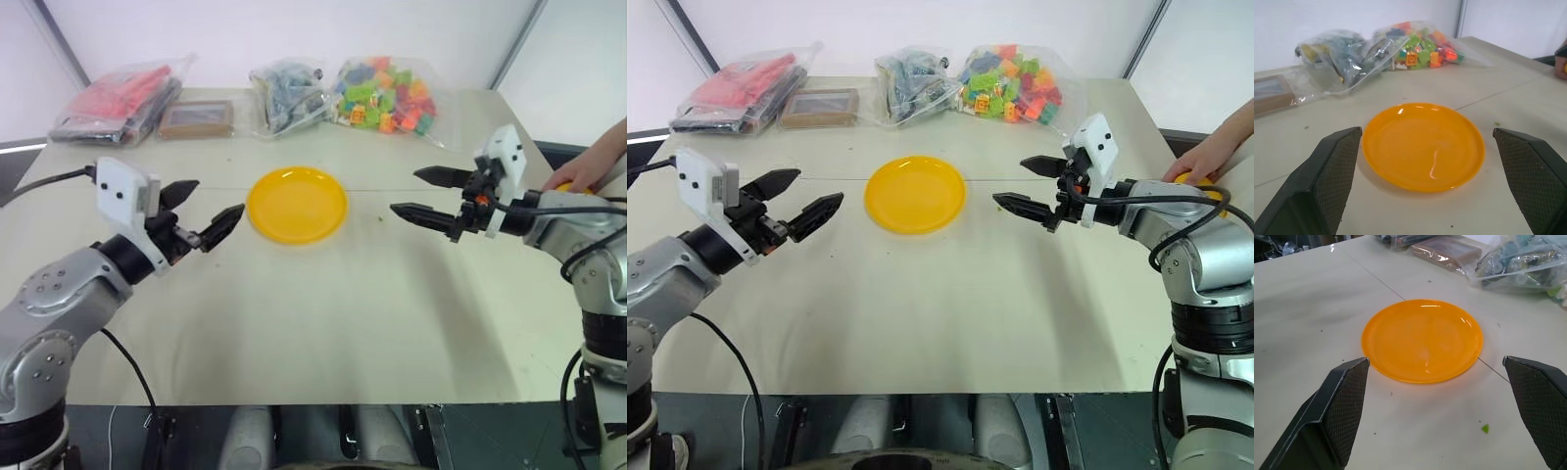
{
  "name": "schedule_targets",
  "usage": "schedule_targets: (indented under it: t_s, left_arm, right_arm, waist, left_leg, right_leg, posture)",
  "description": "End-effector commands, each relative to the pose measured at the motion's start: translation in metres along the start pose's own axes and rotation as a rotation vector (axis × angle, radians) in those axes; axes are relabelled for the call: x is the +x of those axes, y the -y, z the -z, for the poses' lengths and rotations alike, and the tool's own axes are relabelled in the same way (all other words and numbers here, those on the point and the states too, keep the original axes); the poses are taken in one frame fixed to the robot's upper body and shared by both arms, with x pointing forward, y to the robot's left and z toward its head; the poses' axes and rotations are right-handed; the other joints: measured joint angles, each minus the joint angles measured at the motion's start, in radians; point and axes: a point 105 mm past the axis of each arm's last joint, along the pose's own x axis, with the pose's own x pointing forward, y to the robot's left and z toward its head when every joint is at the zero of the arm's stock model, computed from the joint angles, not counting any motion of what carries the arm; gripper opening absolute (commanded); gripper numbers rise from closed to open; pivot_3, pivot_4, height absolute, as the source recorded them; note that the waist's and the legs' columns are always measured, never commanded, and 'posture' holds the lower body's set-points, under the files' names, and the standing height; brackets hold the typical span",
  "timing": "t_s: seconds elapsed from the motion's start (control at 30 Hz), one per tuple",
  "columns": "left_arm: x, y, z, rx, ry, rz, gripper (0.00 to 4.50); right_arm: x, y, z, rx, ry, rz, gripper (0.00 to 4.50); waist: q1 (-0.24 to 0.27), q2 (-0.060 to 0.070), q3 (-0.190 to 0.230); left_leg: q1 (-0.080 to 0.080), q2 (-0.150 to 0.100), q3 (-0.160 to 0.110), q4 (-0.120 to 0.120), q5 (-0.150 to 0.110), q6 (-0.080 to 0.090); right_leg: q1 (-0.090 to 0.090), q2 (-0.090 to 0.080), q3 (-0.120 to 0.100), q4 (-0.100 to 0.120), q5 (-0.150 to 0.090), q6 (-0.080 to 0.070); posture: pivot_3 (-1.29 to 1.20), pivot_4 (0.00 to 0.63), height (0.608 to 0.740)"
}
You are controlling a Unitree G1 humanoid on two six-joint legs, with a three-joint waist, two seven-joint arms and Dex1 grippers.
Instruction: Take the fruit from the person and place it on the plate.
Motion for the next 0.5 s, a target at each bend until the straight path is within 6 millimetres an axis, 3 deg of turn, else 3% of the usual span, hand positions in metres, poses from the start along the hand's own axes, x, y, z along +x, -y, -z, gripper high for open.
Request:
schedule_targets:
  t_s: [0.03,0.5]
  left_arm:
    - [-0.0005,0.0009,-0.0117,0.027,0.048,-0.001,4.50]
    - [-0.0010,0.0012,-0.0124,0.039,0.042,0.003,4.50]
  right_arm:
    - [-0.0030,-0.0018,-0.0101,-0.039,0.026,0.000,4.45]
    - [-0.0004,-0.0004,-0.0100,-0.042,0.039,-0.002,4.45]
  waist:
    - [0.000,0.000,0.000]
    - [0.000,0.000,0.000]
  left_leg:
    - [0.000,0.000,0.000,0.000,0.000,0.000]
    - [0.000,0.000,0.000,0.000,0.000,0.000]
  right_leg:
    - [0.000,0.000,0.000,0.000,0.000,0.000]
    - [0.000,0.000,0.000,0.000,0.000,0.000]
  posture:
    - [0.00,0.150,0.731]
    - [0.00,0.150,0.731]
